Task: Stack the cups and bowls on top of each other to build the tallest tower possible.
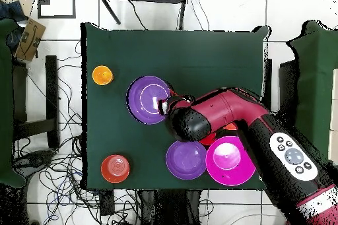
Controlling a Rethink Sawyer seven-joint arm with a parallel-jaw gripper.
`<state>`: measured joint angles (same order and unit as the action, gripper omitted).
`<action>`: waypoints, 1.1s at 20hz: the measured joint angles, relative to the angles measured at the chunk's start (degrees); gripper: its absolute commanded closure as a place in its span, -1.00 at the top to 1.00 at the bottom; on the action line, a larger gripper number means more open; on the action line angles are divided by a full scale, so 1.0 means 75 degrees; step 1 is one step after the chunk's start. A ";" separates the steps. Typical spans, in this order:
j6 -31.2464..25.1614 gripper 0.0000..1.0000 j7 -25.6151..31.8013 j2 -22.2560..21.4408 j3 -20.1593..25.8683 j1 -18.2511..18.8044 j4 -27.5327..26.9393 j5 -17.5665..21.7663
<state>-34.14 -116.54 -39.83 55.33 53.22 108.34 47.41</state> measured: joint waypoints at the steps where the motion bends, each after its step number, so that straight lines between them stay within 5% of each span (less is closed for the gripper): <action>1: 0.0000 -1.00 0.0000 -0.0003 -0.0013 0.0000 0.0000 0.0000; 22: 0.0002 -1.00 0.0000 -0.0074 -0.0170 0.0077 -0.0030 -0.0003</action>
<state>-34.13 -116.54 -40.38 54.06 53.80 108.12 47.39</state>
